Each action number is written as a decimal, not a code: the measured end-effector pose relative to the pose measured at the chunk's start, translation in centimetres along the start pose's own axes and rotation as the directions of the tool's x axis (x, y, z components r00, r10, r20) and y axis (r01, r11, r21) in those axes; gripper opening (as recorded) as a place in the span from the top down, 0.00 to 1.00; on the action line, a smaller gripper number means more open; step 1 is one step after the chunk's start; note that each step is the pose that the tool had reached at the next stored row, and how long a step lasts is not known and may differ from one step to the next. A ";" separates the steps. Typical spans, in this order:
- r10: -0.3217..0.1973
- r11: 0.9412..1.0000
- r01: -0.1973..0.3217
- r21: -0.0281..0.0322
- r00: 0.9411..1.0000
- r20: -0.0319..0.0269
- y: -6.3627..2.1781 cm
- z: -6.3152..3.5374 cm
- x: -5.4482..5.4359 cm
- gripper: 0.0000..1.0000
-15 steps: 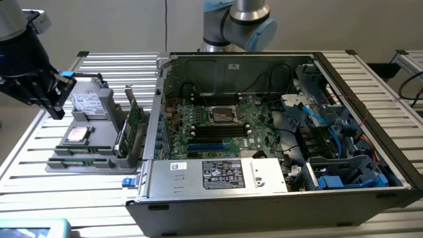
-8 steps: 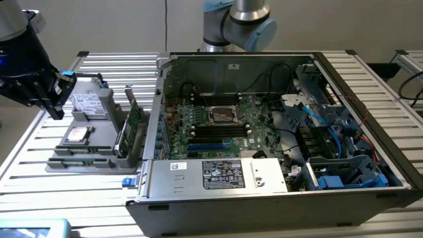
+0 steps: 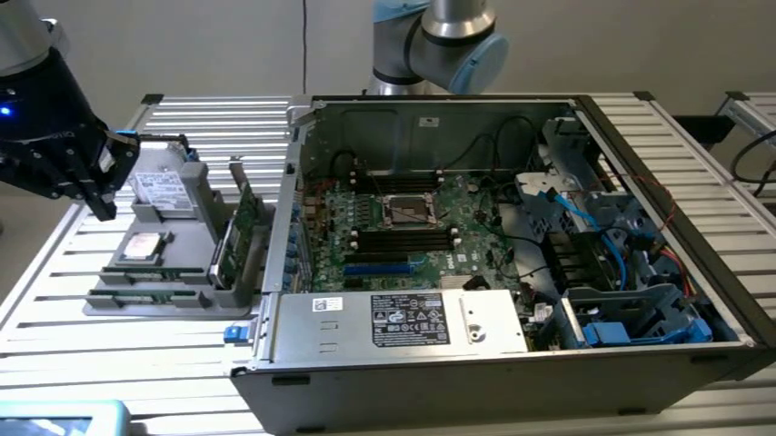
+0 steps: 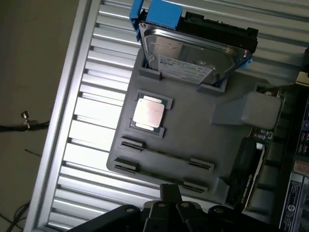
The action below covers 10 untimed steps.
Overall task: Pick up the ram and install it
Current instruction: 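Pick up the ram and move it above insertion slot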
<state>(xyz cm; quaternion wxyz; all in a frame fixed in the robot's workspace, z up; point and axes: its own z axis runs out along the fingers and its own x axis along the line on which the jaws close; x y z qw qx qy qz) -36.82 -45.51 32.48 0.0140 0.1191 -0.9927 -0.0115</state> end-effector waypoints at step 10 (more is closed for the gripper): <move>-0.181 0.983 0.181 0.006 0.983 0.001 0.00 0.04 0.0 0.89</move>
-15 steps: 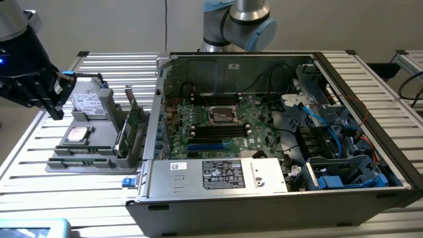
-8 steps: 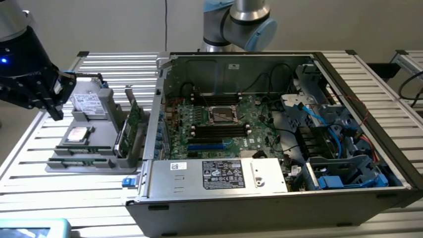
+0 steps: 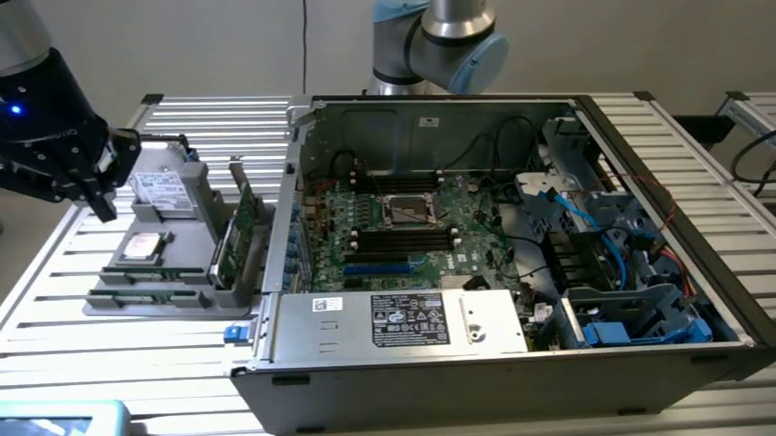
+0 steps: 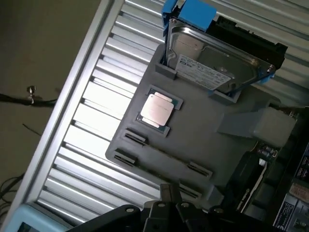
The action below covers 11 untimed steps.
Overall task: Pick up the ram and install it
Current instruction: 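Pick up the ram and move it above insertion slot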
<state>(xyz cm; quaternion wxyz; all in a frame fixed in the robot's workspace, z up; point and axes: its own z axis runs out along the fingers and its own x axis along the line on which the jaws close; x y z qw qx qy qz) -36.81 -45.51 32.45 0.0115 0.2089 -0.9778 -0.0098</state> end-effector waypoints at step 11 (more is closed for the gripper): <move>-0.199 0.980 0.199 0.008 0.980 0.004 0.00 0.02 0.0 0.89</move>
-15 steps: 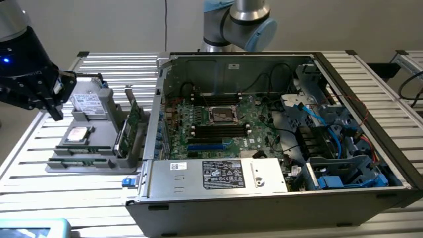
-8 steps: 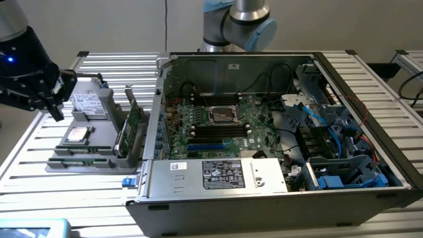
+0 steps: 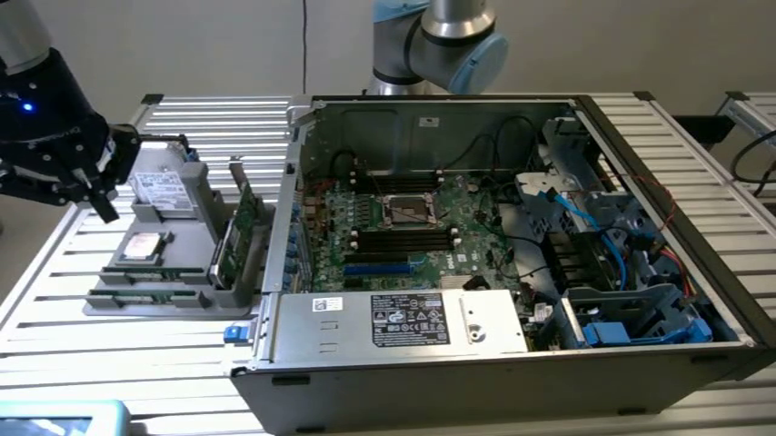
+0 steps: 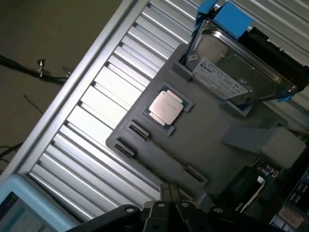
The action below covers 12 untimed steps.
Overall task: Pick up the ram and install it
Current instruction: 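Pick up the ram and move it above insertion slot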
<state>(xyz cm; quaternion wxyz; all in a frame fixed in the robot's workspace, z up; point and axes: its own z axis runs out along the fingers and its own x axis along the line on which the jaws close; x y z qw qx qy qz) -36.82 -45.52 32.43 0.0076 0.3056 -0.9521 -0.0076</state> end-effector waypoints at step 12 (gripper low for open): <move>-0.217 0.976 0.217 0.003 0.976 -0.003 0.00 0.07 0.0 0.89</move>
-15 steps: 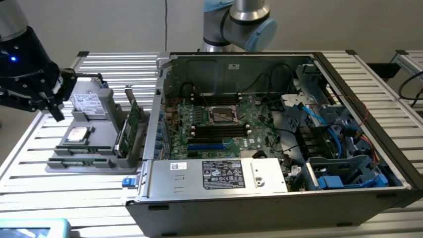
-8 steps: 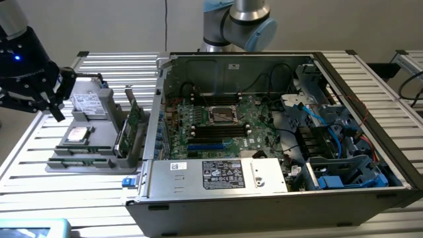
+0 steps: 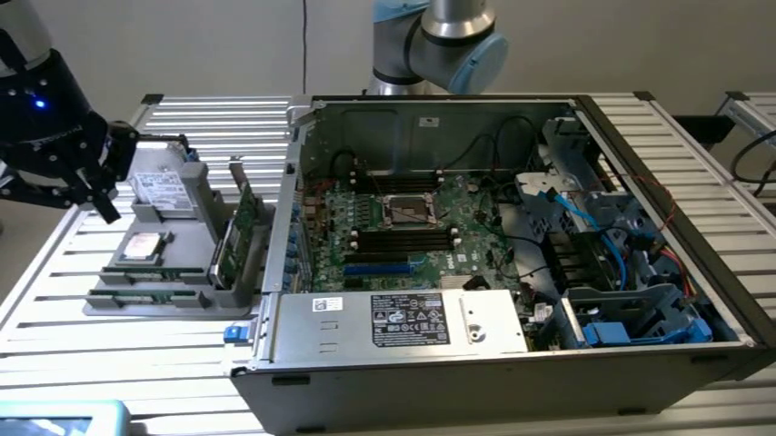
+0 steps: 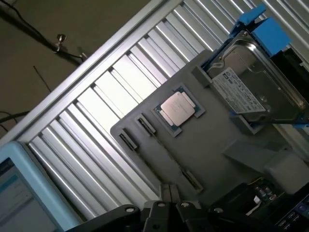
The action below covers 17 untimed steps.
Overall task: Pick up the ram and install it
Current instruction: 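Pick up the ram and move it above insertion slot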
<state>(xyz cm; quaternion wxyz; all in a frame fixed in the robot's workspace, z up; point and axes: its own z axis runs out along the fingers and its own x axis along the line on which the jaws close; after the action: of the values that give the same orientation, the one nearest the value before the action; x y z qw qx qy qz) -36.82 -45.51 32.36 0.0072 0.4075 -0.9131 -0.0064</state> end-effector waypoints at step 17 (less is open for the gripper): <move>-0.304 0.953 0.304 0.007 0.953 -0.002 0.00 0.09 0.0 0.89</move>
<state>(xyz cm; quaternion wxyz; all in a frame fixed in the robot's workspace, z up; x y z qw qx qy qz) -36.82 -45.51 32.26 0.0053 0.5430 -0.8397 -0.0040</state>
